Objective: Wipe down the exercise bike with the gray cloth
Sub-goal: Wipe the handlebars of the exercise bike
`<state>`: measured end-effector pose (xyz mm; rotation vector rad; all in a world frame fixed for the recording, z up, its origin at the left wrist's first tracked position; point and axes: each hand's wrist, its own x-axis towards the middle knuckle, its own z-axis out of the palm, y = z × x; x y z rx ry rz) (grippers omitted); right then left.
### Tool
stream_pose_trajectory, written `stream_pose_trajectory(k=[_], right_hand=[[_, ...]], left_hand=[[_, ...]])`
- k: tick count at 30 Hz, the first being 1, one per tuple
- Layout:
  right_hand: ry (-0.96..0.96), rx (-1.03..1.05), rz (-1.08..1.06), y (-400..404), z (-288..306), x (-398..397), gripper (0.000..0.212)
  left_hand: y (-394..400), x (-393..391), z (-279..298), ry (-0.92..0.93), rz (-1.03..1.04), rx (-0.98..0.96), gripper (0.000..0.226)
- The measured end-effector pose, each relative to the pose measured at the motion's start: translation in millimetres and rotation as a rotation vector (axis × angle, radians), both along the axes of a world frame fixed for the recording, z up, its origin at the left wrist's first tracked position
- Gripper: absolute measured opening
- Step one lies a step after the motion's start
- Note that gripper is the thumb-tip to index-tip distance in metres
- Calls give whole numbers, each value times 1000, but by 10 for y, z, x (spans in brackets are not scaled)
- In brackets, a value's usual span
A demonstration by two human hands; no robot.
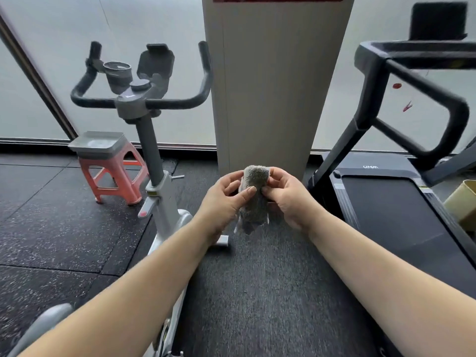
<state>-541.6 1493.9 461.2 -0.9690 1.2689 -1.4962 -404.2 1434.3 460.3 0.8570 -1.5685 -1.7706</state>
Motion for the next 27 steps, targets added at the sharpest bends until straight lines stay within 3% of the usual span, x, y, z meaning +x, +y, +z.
stream_pose_trajectory(k=[3,5,9,13,19,24,27], right_hand=[[-68,-20,54,-362,49,-139,31],[3,-16,58,-648,75,-238,30],[207,-21,66,-1250,133,-477,28],[362,13,46,-1867,197,-882,35],[400,28,40,-2780,353,-1368,35],[387,20,12,-3554,464,-1505,37],[378,11,0,-3966,503,-1515,37]], left_hand=[[-285,-172,43,77,-16,96,35],[-518,-289,45,92,74,121,35],[-1066,-488,64,107,326,66,26],[-1611,-606,166,78,451,-53,25],[-2421,-568,382,4,628,-71,18],[-2975,-516,692,-128,731,-355,33],[-3414,-527,796,-192,682,-479,37]])
